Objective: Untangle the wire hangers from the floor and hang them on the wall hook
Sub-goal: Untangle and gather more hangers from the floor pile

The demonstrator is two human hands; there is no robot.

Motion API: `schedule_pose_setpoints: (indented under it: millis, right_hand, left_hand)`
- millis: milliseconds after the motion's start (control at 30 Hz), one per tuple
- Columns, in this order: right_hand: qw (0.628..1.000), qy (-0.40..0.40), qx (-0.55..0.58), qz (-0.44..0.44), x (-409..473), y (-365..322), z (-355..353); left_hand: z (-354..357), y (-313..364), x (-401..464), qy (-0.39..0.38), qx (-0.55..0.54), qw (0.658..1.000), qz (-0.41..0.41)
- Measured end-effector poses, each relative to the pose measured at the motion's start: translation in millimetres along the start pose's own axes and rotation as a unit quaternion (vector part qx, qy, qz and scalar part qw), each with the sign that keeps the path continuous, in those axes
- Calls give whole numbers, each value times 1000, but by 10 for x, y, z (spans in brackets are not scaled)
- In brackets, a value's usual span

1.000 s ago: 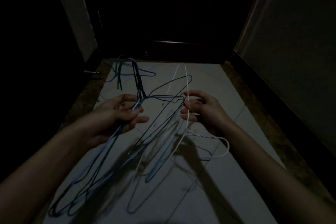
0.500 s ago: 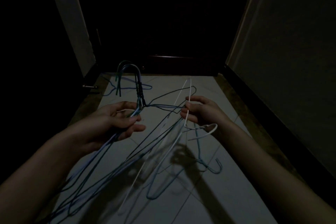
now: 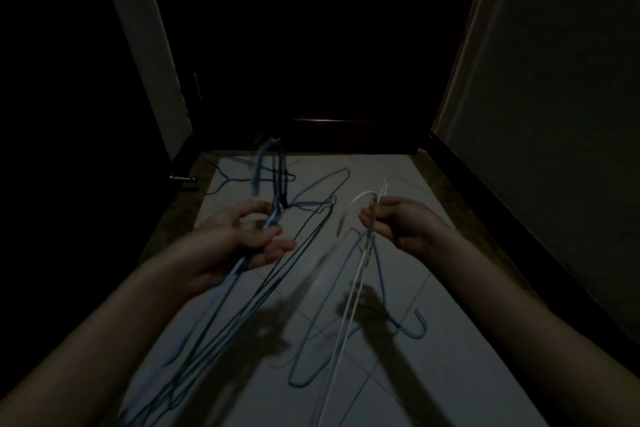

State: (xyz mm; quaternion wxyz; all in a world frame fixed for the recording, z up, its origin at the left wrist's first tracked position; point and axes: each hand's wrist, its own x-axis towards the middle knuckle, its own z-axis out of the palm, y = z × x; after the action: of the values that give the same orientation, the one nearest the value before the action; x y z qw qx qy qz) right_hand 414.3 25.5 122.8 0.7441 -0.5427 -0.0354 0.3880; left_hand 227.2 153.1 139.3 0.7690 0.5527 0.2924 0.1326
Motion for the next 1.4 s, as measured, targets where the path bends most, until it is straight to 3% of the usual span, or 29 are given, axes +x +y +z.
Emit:
schedule_pose_setpoints:
  millis: [300,467,600,800,933,1133,1233,1400]
  right_hand:
    - [995,-16,58,77,-71,82,194]
    - [992,31,62,103,-15,189,201]
    - [992,37,43,110,41,228,179]
    - [982,83,-111,126,93,224,56]
    - [976,49,-31,210,95,187,-31]
    - [965,-20,-44,258,69,151,-4]
    - [967,-75,15,243,46,21,172]
    - [961,-51,133,237,-109,-365,574]
  left_hand:
    - [213,-316,105,-43,-63,996,-41]
    - [276,-363,52,-94,-37,993,-57]
    - [302,-390,42,-110,-19,992,-64]
    - [289,-388,103,-119,-2,990,-79]
    - [244,-326,130,-126,25,988,-81]
    - [175,-133,224,-116,18,990,-80]
    - [170,59,244,-117,11,990,-80]
    - [190,617,117,-118,7,989,-93]
